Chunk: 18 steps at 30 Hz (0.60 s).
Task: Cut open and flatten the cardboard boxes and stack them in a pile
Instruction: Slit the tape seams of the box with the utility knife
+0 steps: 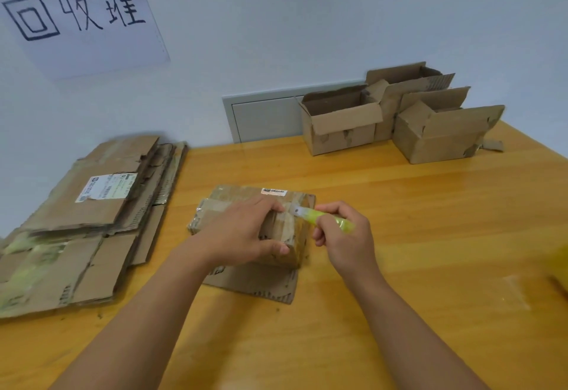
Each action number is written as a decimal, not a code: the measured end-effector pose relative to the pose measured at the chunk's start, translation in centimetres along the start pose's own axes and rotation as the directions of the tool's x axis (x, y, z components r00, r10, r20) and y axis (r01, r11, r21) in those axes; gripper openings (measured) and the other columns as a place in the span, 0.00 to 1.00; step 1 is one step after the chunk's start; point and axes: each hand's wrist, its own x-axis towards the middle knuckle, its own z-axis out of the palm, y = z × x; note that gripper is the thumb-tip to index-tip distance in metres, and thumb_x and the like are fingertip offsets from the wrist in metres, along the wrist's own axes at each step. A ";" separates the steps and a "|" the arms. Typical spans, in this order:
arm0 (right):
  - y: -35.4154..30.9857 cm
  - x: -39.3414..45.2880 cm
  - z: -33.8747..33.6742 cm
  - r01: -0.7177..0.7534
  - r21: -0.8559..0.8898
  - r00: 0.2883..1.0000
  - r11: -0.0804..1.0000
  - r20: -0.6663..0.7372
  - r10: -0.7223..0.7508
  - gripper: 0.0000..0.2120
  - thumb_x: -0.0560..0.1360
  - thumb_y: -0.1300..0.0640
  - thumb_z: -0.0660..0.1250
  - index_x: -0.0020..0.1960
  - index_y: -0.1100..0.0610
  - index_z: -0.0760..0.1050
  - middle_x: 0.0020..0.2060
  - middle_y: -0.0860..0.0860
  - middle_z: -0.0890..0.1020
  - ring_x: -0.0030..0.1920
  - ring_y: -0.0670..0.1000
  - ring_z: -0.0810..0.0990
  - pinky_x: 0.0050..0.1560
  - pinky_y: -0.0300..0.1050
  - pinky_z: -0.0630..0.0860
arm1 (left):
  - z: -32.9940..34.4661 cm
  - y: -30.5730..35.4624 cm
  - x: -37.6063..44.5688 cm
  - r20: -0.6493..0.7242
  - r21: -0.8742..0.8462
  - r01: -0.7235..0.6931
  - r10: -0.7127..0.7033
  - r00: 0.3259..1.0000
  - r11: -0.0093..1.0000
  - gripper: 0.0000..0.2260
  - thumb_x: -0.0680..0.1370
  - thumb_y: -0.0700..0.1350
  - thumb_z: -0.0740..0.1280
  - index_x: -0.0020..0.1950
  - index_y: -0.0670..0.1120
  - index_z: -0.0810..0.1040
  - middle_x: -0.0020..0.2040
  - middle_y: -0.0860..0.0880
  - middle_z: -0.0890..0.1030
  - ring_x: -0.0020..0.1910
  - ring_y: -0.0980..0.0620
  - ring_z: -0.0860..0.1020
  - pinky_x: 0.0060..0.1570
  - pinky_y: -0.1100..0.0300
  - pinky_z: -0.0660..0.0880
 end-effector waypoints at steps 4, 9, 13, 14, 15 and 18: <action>0.1 0.0 0.0 0.013 -0.046 0.999 0.999 0.036 -0.011 0.09 0.78 0.65 0.64 0.48 0.54 0.79 0.30 0.49 0.80 0.33 0.47 0.78 0.37 0.43 0.77 | 0.0 0.3 0.2 -0.026 0.048 0.017 -0.016 1.000 0.999 0.30 0.73 0.63 0.70 0.71 0.54 0.66 0.63 0.59 0.69 0.55 0.59 0.64 0.51 0.62 0.61; -0.2 -0.1 -0.4 0.040 -0.055 0.999 0.998 -0.018 -0.041 0.10 0.76 0.68 0.62 0.42 0.58 0.78 0.25 0.51 0.78 0.29 0.49 0.75 0.33 0.49 0.74 | -0.1 0.6 0.2 -0.027 0.084 0.024 -0.022 0.999 0.996 0.30 0.73 0.63 0.70 0.71 0.54 0.65 0.67 0.56 0.70 0.60 0.55 0.68 0.52 0.61 0.62; -0.3 -0.3 -0.5 0.032 0.005 0.996 0.999 -0.088 -0.031 0.10 0.77 0.68 0.63 0.42 0.58 0.79 0.27 0.54 0.78 0.29 0.50 0.76 0.31 0.44 0.75 | -0.2 0.6 0.4 -0.020 0.086 0.012 -0.010 1.000 0.996 0.29 0.73 0.62 0.70 0.69 0.53 0.66 0.66 0.55 0.71 0.59 0.56 0.68 0.52 0.61 0.62; -0.3 -0.2 -0.4 0.030 0.018 0.994 0.999 -0.103 -0.028 0.09 0.77 0.67 0.63 0.44 0.57 0.79 0.29 0.55 0.79 0.30 0.50 0.77 0.33 0.43 0.76 | -0.2 0.6 0.4 -0.018 0.084 0.010 -0.009 1.000 0.996 0.29 0.73 0.62 0.71 0.69 0.53 0.66 0.65 0.55 0.71 0.58 0.56 0.67 0.52 0.61 0.61; -0.2 -0.1 -0.3 0.026 0.018 0.994 0.999 -0.103 -0.024 0.08 0.78 0.66 0.64 0.45 0.56 0.79 0.30 0.55 0.80 0.31 0.50 0.78 0.34 0.43 0.76 | -0.1 0.5 0.5 -0.019 0.082 0.008 -0.007 1.000 0.997 0.29 0.73 0.62 0.71 0.68 0.53 0.66 0.65 0.55 0.71 0.57 0.57 0.67 0.51 0.61 0.61; 0.2 -0.2 -0.1 0.047 -0.064 0.998 0.997 -0.035 -0.049 0.07 0.78 0.65 0.64 0.47 0.56 0.79 0.30 0.52 0.81 0.33 0.49 0.80 0.37 0.50 0.79 | -0.1 0.3 0.6 -0.025 0.081 0.005 -0.003 1.000 0.997 0.29 0.73 0.62 0.71 0.68 0.53 0.67 0.64 0.55 0.72 0.54 0.58 0.65 0.50 0.60 0.61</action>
